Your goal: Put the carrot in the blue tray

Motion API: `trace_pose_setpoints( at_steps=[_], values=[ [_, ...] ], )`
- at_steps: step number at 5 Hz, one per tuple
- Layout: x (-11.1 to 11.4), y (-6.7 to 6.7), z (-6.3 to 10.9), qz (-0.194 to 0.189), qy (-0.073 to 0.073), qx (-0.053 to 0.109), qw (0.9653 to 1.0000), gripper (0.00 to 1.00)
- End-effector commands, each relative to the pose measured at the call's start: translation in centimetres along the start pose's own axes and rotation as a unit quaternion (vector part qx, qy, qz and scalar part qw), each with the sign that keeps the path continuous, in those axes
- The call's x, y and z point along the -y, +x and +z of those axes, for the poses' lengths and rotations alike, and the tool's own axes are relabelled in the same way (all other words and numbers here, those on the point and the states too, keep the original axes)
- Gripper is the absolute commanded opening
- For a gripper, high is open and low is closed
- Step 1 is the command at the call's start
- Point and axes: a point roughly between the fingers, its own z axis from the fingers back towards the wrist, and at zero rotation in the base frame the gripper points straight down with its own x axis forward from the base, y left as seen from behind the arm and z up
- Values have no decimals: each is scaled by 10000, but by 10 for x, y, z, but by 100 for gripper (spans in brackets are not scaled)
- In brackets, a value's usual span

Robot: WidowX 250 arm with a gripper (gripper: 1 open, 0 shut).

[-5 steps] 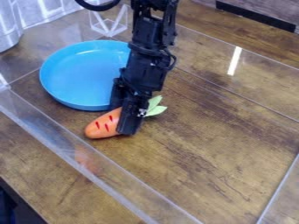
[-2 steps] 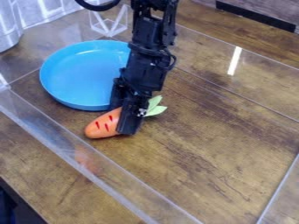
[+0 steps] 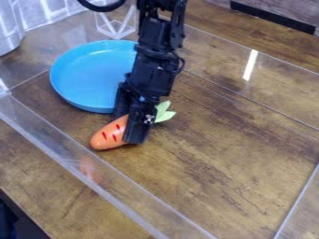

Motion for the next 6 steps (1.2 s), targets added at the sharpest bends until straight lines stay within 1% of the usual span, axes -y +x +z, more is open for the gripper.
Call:
trace_pose_setpoints(
  at_steps=[1, 6],
  values=[
    [-15, -12, -4, 202, -87, -16, 9998, 0],
    [-18, -14, -4, 284, -53, -107, 9995, 0]
  ],
)
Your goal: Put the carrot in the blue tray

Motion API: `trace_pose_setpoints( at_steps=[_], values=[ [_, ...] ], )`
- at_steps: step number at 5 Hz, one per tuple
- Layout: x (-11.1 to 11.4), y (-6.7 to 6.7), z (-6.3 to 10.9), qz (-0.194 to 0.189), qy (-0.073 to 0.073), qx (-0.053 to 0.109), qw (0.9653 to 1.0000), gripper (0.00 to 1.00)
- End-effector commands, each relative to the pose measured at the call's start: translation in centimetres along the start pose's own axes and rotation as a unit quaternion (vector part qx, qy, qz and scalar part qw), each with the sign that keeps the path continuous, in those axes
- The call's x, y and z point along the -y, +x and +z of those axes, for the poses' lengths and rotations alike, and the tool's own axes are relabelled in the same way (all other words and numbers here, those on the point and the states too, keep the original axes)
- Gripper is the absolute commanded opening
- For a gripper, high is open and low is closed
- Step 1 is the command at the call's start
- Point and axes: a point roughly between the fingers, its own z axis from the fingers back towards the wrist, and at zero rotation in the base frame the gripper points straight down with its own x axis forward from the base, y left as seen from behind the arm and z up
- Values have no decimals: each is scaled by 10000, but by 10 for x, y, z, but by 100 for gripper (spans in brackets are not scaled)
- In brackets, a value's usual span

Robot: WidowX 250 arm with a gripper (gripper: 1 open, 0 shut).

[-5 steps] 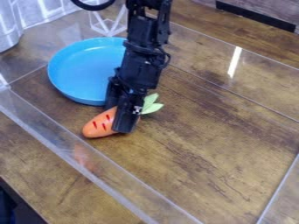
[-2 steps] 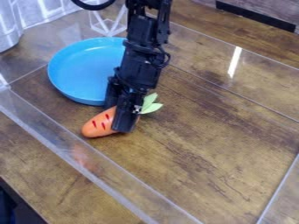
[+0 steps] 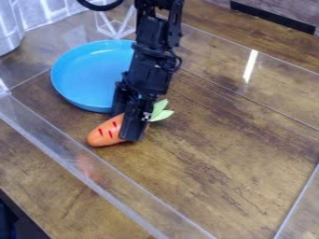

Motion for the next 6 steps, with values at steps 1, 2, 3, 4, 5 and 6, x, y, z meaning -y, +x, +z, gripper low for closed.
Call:
trace_pose_setpoints(
  at_steps=[1, 2, 3, 4, 5, 6],
  values=[
    [-13, -10, -4, 218, -34, -23, 9998, 0],
    [-14, -11, -4, 227, -24, -38, 9997, 0],
    [-14, -12, -4, 235, -16, -53, 9997, 0],
    [-14, -12, -4, 245, -7, -67, 9997, 0],
    [-14, -13, -5, 255, 2, -83, 9996, 0],
    [-14, -14, -4, 257, 10, -95, 9996, 0]
  ],
)
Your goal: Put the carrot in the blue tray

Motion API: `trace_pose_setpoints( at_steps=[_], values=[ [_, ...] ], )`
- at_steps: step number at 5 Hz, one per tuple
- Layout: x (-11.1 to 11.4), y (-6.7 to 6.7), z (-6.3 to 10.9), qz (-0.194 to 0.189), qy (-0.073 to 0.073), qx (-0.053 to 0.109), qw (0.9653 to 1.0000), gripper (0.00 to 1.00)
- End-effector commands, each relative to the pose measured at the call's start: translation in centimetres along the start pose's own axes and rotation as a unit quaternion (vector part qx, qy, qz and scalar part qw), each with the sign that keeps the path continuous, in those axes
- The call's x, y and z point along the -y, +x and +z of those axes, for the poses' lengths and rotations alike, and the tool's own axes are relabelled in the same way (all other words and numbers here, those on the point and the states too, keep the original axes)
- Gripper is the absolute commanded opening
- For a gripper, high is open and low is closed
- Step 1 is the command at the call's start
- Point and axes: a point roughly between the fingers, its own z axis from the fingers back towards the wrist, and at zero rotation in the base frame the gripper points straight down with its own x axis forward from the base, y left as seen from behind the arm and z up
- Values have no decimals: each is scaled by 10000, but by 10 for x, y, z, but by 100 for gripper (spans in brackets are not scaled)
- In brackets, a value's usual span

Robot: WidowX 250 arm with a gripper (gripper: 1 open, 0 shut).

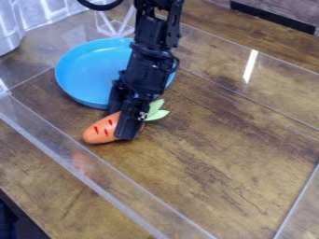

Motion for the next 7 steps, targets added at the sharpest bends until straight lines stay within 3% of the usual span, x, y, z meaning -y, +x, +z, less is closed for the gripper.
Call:
trace_pose_setpoints(
  at_steps=[1, 7],
  values=[
    [-11, -13, -3, 204, -67, -18, 9998, 0],
    [-10, -17, -4, 182, -31, -48, 9998, 0]
  ],
)
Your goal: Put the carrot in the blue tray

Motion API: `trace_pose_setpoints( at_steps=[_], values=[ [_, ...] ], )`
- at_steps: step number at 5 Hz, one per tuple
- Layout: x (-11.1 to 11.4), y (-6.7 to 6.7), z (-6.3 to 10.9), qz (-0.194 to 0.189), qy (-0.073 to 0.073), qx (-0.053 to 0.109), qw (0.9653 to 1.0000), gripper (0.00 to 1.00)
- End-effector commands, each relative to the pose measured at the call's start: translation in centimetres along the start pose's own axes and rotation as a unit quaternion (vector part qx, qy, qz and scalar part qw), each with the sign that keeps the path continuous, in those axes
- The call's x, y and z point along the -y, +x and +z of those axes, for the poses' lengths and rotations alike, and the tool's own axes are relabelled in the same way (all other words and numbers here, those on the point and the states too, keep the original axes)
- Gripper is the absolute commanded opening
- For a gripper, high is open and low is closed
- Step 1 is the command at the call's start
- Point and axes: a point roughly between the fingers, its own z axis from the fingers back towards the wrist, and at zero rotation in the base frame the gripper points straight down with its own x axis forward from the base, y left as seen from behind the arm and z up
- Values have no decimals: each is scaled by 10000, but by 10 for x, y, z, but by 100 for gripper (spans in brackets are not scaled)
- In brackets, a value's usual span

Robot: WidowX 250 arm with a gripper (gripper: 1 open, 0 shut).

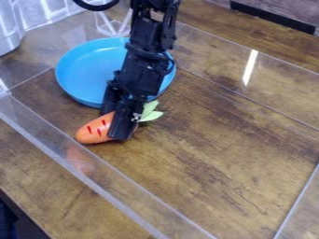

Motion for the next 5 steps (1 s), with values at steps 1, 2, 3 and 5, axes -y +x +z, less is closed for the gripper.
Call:
trace_pose_setpoints(
  at_steps=[1, 2, 3, 5],
  values=[
    [-9, -12, 4, 249, -39, 45, 9997, 0],
    [-8, -13, 10, 294, -22, 25, 9996, 0],
    [-8, -13, 13, 341, -10, 11, 9994, 0],
    [-7, -13, 21, 438, 21, -10, 9990, 0]
  ],
)
